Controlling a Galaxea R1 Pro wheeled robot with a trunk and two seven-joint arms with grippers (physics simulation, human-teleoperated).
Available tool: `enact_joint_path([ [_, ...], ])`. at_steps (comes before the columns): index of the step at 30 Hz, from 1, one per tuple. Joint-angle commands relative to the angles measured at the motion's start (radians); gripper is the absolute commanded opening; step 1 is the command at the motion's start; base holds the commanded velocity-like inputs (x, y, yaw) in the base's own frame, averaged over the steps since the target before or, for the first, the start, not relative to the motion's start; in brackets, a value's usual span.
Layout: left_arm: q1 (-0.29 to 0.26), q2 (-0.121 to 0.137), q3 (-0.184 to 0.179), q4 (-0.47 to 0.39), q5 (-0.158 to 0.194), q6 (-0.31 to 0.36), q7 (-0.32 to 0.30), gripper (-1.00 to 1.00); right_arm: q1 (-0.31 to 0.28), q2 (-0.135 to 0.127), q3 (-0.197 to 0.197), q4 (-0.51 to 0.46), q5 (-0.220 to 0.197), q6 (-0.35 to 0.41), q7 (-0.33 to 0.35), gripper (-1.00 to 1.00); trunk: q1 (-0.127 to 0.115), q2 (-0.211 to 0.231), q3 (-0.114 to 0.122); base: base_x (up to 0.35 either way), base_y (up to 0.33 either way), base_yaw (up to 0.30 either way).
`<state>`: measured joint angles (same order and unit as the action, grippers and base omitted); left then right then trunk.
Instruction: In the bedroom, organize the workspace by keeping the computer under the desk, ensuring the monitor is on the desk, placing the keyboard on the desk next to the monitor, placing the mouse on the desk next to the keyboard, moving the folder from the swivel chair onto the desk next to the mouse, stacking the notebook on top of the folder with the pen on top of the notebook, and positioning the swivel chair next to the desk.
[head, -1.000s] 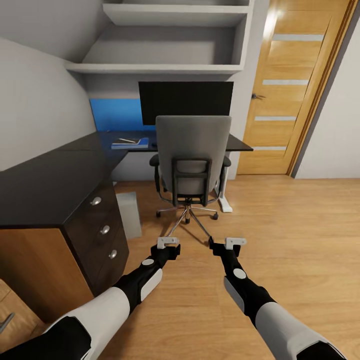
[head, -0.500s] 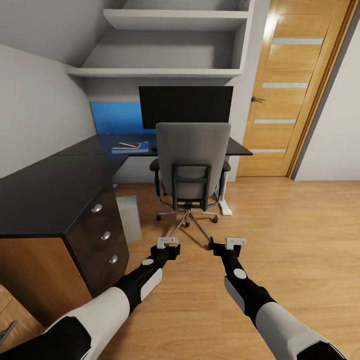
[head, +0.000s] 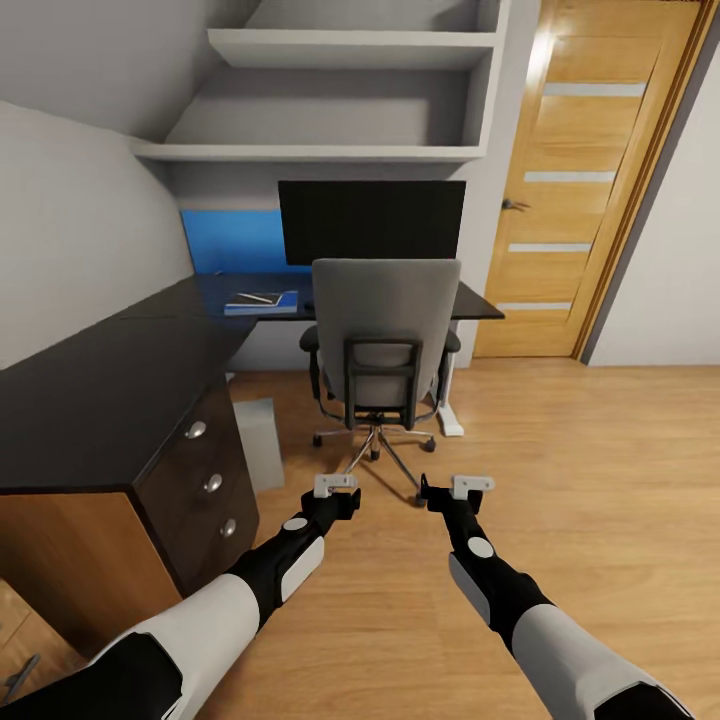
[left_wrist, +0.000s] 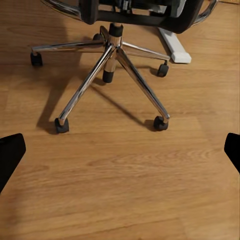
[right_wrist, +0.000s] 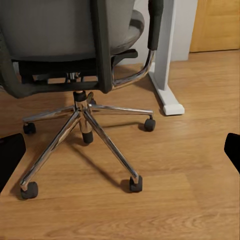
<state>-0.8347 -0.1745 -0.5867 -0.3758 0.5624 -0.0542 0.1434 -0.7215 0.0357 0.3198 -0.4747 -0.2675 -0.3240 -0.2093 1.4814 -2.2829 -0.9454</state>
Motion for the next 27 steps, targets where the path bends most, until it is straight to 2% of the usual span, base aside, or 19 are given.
enact_joint_path([
  [1,-0.001,0.000,-0.008,0.001,0.008,-0.006,0.007,1.00,-0.001,-0.001,0.008,0.001,-0.009,-0.004,-0.007,1.00,-0.004,0.007,0.002,0.000,0.000,0.000],
  [11,-0.001,0.000,-0.011,0.019,0.009,-0.005,0.007,1.00,-0.001,-0.001,0.011,0.016,-0.009,-0.008,-0.005,1.00,-0.042,0.077,0.034,0.000,0.000,0.000],
  [15,-0.001,0.000,-0.013,0.084,0.008,-0.005,0.005,1.00,-0.001,0.000,0.010,0.048,-0.009,-0.010,-0.004,1.00,-0.058,0.105,0.046,0.000,0.000,0.000],
  [18,-0.001,0.000,-0.014,0.163,0.008,-0.005,0.003,1.00,-0.001,0.001,0.011,0.077,-0.010,-0.026,-0.004,1.00,-0.069,0.126,0.056,0.000,0.000,0.000],
  [27,-0.001,0.000,-0.009,0.314,0.014,-0.008,0.000,1.00,-0.001,0.006,0.015,0.224,-0.012,-0.148,-0.003,1.00,-0.104,0.189,0.084,0.000,0.000,0.000],
])
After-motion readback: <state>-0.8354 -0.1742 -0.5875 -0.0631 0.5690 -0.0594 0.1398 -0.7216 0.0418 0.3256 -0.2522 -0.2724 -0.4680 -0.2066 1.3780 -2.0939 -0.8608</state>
